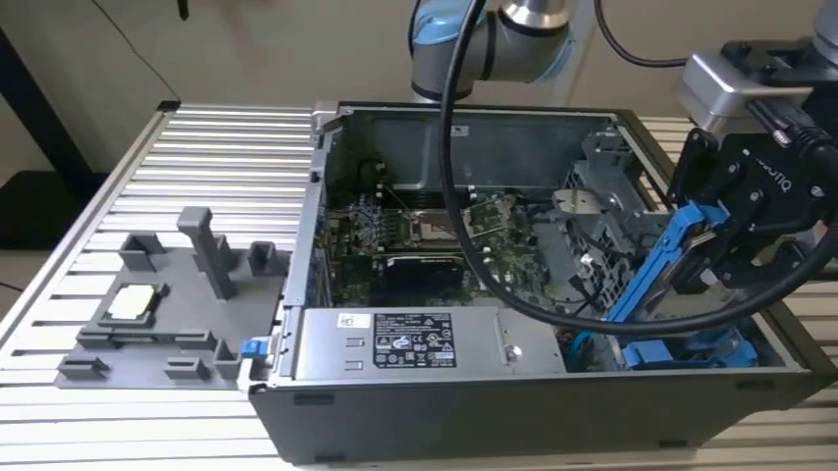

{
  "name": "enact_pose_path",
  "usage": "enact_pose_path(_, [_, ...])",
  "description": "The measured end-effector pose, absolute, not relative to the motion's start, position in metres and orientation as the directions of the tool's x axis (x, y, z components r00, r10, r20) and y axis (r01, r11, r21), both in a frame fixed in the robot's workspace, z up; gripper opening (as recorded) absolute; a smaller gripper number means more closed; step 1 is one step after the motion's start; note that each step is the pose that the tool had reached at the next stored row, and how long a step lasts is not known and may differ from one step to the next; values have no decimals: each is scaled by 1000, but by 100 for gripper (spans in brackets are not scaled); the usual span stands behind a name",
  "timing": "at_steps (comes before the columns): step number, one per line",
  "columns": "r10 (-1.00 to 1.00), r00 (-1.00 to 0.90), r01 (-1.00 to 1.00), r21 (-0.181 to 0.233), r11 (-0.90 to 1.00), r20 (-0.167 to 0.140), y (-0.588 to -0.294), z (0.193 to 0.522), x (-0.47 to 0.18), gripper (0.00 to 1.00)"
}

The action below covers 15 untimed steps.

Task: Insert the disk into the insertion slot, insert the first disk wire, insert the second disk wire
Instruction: 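Insert the disk into the insertion slot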

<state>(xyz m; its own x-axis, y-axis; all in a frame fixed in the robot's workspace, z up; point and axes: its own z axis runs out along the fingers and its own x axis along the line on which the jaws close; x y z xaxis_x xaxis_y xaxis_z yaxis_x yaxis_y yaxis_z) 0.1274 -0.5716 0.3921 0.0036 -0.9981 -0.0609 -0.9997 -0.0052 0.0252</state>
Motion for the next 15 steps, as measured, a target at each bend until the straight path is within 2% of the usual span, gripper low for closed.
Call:
enact_pose_path(10, [-998, 4, -1000, 25, -5, -63, -571, 391, 128, 33])
enact_pose_path(13, [-998, 4, -1000, 25, -6, -66, -571, 391, 128, 34])
enact_pose_path(14, [-998, 4, -1000, 25, -6, -65, -571, 391, 128, 39])
enact_pose_path(15, [-998, 4, -1000, 25, -5, -65, -571, 391, 128, 39])
